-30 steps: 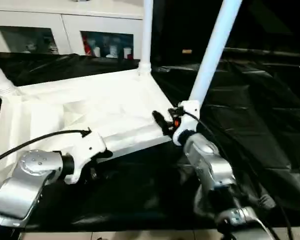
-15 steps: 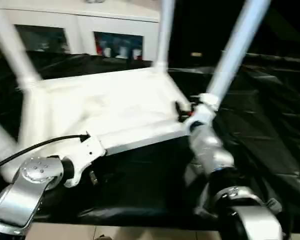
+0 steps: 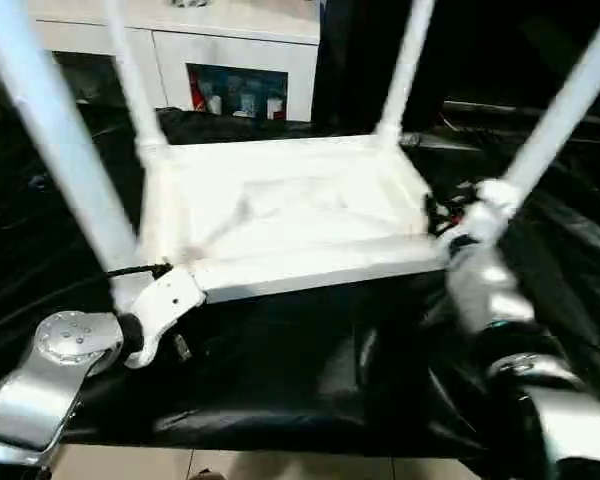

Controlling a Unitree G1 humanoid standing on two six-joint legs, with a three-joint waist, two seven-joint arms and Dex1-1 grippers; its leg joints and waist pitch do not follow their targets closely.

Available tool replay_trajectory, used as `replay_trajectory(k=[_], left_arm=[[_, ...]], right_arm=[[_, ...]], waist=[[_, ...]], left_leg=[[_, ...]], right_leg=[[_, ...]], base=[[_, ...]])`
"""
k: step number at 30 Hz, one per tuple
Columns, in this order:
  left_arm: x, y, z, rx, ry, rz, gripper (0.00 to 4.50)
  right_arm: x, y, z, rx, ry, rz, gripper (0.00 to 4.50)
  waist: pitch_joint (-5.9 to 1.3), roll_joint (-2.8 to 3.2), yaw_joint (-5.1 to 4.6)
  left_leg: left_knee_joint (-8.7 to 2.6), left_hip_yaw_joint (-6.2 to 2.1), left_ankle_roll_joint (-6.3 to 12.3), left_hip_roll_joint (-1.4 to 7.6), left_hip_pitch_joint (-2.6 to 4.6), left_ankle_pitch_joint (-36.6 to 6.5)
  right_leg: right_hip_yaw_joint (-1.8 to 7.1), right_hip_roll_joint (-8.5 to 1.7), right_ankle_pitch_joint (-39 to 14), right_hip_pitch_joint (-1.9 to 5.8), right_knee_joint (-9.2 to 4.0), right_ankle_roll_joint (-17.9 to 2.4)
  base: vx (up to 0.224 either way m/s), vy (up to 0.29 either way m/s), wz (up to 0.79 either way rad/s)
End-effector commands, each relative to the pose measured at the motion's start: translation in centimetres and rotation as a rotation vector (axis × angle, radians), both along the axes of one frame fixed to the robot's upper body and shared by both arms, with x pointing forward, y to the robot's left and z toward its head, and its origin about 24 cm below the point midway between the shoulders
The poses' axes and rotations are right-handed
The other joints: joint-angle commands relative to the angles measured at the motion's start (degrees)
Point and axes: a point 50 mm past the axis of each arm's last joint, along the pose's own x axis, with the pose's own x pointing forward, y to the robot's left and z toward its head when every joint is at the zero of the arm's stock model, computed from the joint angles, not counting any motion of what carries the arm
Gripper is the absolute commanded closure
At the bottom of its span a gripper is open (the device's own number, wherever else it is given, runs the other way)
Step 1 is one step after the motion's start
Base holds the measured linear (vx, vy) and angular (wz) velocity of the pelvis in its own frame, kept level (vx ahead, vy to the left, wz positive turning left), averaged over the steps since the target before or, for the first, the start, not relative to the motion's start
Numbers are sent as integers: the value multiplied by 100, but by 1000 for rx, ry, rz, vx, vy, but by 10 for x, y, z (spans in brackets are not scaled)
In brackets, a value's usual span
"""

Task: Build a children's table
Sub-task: Rotate leg to tighten, then rotate table base

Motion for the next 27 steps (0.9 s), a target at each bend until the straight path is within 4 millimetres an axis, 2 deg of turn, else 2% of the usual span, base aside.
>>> replay_trajectory(k=[1,3,4,5,6,8,9,11,12,14,15,16,18,19,21,22,23,24,25,27], left_arm=[[-11,6,10,-48,-1,-9,3],[-18,10,11,-68,15,-5,3],[-28,19,13,-94,33,17,3],[-32,23,14,-103,38,27,3],[-35,28,16,-115,37,47,3],[-41,47,20,-140,-3,100,3],[-42,51,21,-151,-18,112,3],[-44,60,23,-204,-57,146,3],[-44,63,24,-219,-68,162,3],[-45,74,27,-294,-119,229,3],[-46,77,28,-327,-136,246,3],[-46,77,28,-328,-137,246,3],[-43,71,33,-402,-154,235,3],[-43,71,33,-402,-154,235,3],[-34,66,39,-487,-202,235,3],[-31,65,40,-496,-216,241,3],[-28,65,41,-504,-226,246,3],[-23,65,41,-519,-237,250,3],[-20,64,41,-523,-242,256,3],[-12,66,41,-523,-260,284,3]], right_arm=[[0,-4,3,-14,-19,36,141],[-1,2,2,-28,-26,90,141],[-5,14,0,-51,-42,182,141],[-6,19,-1,-58,-49,220,141],[-9,25,-3,-61,-58,270,141],[-20,40,-6,-60,-78,366,141],[-24,44,-7,-57,-82,384,141],[-31,47,-10,-67,-78,406,141],[-35,47,-12,-70,-74,407,141],[-50,44,-19,-93,-54,402,141],[-56,40,-22,-100,-41,384,141],[-56,40,-22,-100,-40,382,141],[-65,26,-30,-120,19,301,141],[-65,26,-30,-120,19,301,141],[-75,12,-36,-132,92,220,141],[-77,9,-38,-136,110,203,141],[-79,8,-38,-139,124,191,141],[-81,7,-39,-141,138,190,141],[-81,7,-39,-143,145,191,141],[-81,9,-41,-144,163,204,141]], waist=[[-386,120,-51],[-363,129,-91],[-365,124,-107],[-343,116,-149],[-341,130,-182],[-328,134,-201],[-313,144,-190],[-311,148,-188],[-301,158,-183],[-271,157,-138],[-276,188,-132],[-288,177,-129],[-276,174,-137],[-274,173,-131],[-267,168,-136],[-271,162,-121],[-274,160,-116],[-272,189,-112],[-278,193,-109],[-280,187,-131]], left_leg=[[-368,115,-48,-122,-20,-1249],[-372,119,5,-117,-15,-1443],[-371,117,18,-114,-17,-1472],[-394,103,42,-101,-54,-1460],[-389,108,75,-101,-36,-1513],[-412,100,109,-85,-35,-1576],[-414,102,111,-83,0,-1735],[-439,87,69,-75,10,-1773],[-443,96,42,-65,46,-1894],[-451,102,11,-76,51,-1970],[-463,93,-23,-70,72,-2081],[-464,89,-32,-75,70,-2068],[-480,77,-70,-68,68,-2203],[-480,80,-93,-68,75,-2219],[-475,85,-118,-82,65,-2228],[-462,91,-117,-88,92,-2221],[-458,93,-113,-94,96,-2228],[-463,82,-123,-107,74,-2188],[-459,84,-127,-105,85,-2191],[-461,64,-144,-106,58,-2153]], right_leg=[[117,-110,-717,310,-336,-1064],[113,-106,-1021,281,-374,-1069],[113,-108,-1063,279,-377,-1084],[109,-112,-1110,297,-396,-1058],[110,-90,-1171,271,-403,-1063],[115,-92,-1277,269,-430,-1032],[118,-88,-1463,234,-462,-1016],[127,-82,-1542,237,-464,-963],[132,-74,-1564,200,-471,-982],[144,-65,-1621,200,-491,-904],[146,-75,-1717,187,-495,-864],[146,-73,-1703,206,-497,-844],[143,-70,-1791,194,-501,-810],[146,-71,-1828,188,-506,-798],[156,-62,-1842,193,-514,-760],[157,-58,-1865,181,-526,-716],[156,-57,-1895,178,-529,-704],[153,-62,-1953,199,-529,-649],[152,-66,-1975,191,-541,-625],[145,-74,-2001,214,-535,-598]], base=[[0,0,0],[0,0,0],[0,0,0],[0,0,0],[0,0,0],[0,0,0],[0,0,0],[0,0,0],[0,0,0],[0,0,0],[0,0,0],[0,0,0],[0,0,0],[0,0,0],[0,0,0],[0,0,0],[0,0,0],[0,0,0],[0,0,0],[0,0,0]])
